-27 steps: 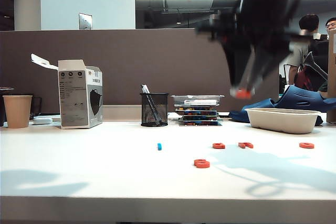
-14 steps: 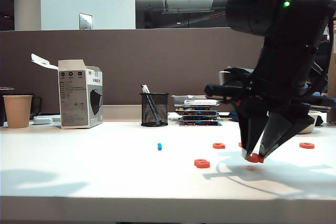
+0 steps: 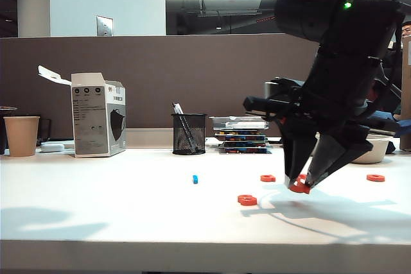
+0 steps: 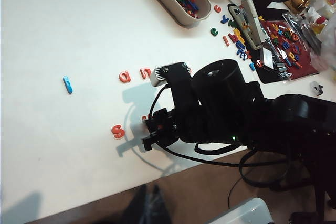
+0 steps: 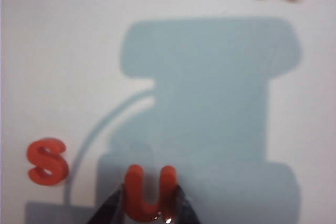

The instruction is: Select the appropriate letters from the row of letter magnets placed on the table to arrange into the word "sun".

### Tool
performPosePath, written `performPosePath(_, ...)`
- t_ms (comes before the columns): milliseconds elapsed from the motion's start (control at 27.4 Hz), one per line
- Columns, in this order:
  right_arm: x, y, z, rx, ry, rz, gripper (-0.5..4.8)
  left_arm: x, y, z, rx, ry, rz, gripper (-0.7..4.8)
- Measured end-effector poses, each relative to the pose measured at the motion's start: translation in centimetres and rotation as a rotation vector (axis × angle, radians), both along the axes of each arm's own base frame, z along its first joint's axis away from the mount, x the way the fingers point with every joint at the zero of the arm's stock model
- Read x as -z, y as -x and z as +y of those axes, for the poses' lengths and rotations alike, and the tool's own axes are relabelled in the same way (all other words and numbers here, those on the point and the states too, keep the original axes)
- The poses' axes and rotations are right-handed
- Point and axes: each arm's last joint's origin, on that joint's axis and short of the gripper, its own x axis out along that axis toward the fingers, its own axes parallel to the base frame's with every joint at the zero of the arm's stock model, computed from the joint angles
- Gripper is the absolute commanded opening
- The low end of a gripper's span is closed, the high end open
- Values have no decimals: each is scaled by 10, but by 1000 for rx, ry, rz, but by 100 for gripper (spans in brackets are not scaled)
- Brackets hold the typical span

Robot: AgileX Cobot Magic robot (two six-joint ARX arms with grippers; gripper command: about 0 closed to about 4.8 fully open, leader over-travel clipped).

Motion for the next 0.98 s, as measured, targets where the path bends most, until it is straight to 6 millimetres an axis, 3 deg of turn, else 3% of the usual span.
performPosePath(474, 0, 1, 0, -1, -2, 7, 109, 0, 0, 0, 0, 0, 0, -3)
performPosePath(656, 1, 2, -1, 0, 7, 25, 159, 0, 0, 0, 0, 0, 0, -3)
performPosePath(984, 1, 2, -1, 0, 7, 24, 173, 0, 0, 0, 0, 0, 0, -3)
